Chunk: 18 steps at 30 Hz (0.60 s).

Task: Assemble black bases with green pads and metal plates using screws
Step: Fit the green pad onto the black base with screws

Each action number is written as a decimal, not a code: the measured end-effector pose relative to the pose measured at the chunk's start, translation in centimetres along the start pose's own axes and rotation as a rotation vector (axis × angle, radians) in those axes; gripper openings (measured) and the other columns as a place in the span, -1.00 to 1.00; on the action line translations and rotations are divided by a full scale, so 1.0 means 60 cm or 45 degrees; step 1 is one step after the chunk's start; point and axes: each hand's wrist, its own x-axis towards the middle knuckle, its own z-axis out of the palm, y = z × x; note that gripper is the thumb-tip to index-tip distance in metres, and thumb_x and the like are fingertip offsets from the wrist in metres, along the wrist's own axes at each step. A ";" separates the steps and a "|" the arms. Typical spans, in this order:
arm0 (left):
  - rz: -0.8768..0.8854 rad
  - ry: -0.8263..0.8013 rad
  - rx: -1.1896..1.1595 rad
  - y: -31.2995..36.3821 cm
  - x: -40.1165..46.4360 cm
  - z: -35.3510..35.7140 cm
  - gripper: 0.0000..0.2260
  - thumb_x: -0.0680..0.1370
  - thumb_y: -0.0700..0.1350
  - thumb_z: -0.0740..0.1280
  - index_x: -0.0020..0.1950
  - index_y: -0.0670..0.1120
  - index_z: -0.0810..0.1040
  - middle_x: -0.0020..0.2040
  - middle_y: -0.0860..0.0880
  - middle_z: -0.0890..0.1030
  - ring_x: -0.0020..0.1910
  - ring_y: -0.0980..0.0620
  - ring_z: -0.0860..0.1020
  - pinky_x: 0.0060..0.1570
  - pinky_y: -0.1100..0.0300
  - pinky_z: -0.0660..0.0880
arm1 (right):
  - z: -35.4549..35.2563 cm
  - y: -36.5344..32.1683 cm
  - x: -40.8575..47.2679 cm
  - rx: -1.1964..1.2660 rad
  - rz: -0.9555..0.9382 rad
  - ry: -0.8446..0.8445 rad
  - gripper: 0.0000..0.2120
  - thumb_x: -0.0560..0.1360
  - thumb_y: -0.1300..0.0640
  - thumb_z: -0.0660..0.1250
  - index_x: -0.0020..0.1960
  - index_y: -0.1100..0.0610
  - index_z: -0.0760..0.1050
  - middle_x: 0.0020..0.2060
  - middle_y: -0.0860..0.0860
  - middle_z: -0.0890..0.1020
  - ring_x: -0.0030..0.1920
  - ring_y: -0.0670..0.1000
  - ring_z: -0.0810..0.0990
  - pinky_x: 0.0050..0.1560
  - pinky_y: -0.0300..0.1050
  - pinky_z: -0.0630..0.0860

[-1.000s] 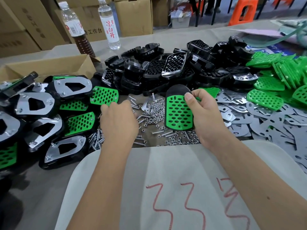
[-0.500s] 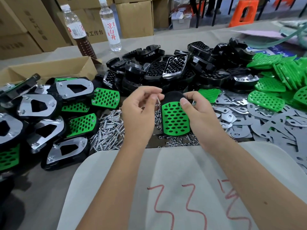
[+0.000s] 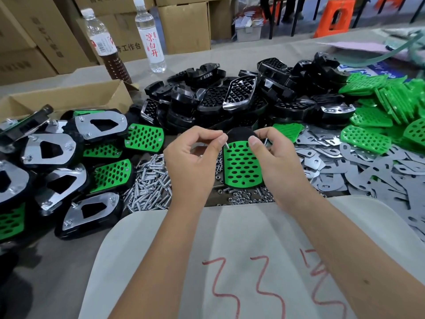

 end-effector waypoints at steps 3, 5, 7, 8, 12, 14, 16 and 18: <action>0.030 -0.003 0.002 -0.004 -0.003 0.003 -0.91 0.52 -0.27 0.53 -0.12 -0.10 0.70 -0.18 0.00 0.72 -0.12 -0.02 0.71 -0.04 0.03 0.64 | -0.001 0.002 0.000 -0.030 -0.024 -0.014 -0.87 0.70 0.10 0.26 0.09 0.15 0.53 -0.04 0.34 0.66 -0.02 0.42 0.62 -0.07 0.44 0.60; 0.079 -0.010 0.062 -0.006 -0.004 0.002 -0.91 0.51 -0.27 0.53 -0.12 -0.09 0.70 -0.15 0.00 0.71 -0.10 -0.08 0.70 -0.02 -0.10 0.64 | -0.001 0.003 0.001 -0.042 -0.042 -0.016 -0.87 0.70 0.09 0.27 0.09 0.14 0.53 -0.07 0.32 0.66 -0.07 0.41 0.61 -0.07 0.40 0.61; 0.237 -0.018 0.202 -0.005 -0.002 0.001 -0.91 0.51 -0.26 0.53 -0.12 -0.10 0.69 -0.14 0.10 0.69 -0.08 -0.06 0.67 -0.07 -0.10 0.62 | -0.002 0.009 0.005 -0.075 -0.073 -0.015 -0.87 0.70 0.09 0.28 0.08 0.13 0.54 -0.24 0.09 0.65 -0.27 0.13 0.58 -0.18 0.15 0.63; 0.348 -0.031 0.283 -0.005 -0.001 0.000 -0.92 0.51 -0.27 0.53 -0.14 -0.12 0.68 -0.14 0.11 0.68 -0.08 -0.05 0.66 -0.09 -0.08 0.61 | -0.003 0.012 0.006 -0.101 -0.097 -0.007 -0.88 0.69 0.09 0.28 0.07 0.12 0.54 -0.35 -0.12 0.59 -0.36 -0.09 0.50 -0.29 -0.07 0.54; 0.607 -0.036 0.507 -0.005 -0.002 0.002 -0.89 0.51 -0.35 0.51 -0.17 -0.21 0.66 -0.16 -0.01 0.68 -0.12 -0.10 0.59 -0.11 -0.03 0.54 | -0.004 0.021 0.009 -0.126 -0.102 0.012 -0.88 0.68 0.10 0.30 0.03 0.14 0.54 -0.57 -0.27 0.38 -0.51 -0.19 0.33 -0.46 -0.40 0.23; 0.674 -0.026 0.556 -0.004 -0.004 0.005 -0.87 0.51 -0.40 0.50 -0.18 -0.23 0.65 -0.16 -0.04 0.68 -0.13 -0.11 0.58 -0.10 0.04 0.52 | -0.004 0.020 0.010 -0.096 -0.078 0.023 -0.87 0.68 0.10 0.30 0.01 0.13 0.56 -0.53 -0.25 0.40 -0.47 -0.18 0.31 -0.41 -0.34 0.28; 0.706 -0.020 0.577 -0.001 -0.009 0.009 -0.86 0.50 -0.44 0.48 -0.19 -0.24 0.65 -0.16 -0.06 0.68 -0.13 -0.11 0.57 -0.10 0.09 0.51 | -0.003 0.019 0.011 -0.065 -0.064 0.061 -0.86 0.68 0.10 0.30 -0.01 0.12 0.57 -0.48 -0.26 0.42 -0.42 -0.19 0.32 -0.36 -0.33 0.31; 0.641 0.003 0.559 0.000 -0.011 0.012 -0.86 0.50 -0.41 0.50 -0.20 -0.23 0.65 -0.18 -0.04 0.68 -0.15 -0.10 0.57 -0.13 0.06 0.51 | -0.004 0.019 0.011 -0.036 -0.059 0.088 -0.87 0.67 0.10 0.31 -0.02 0.11 0.57 -0.45 -0.24 0.45 -0.40 -0.19 0.34 -0.34 -0.33 0.34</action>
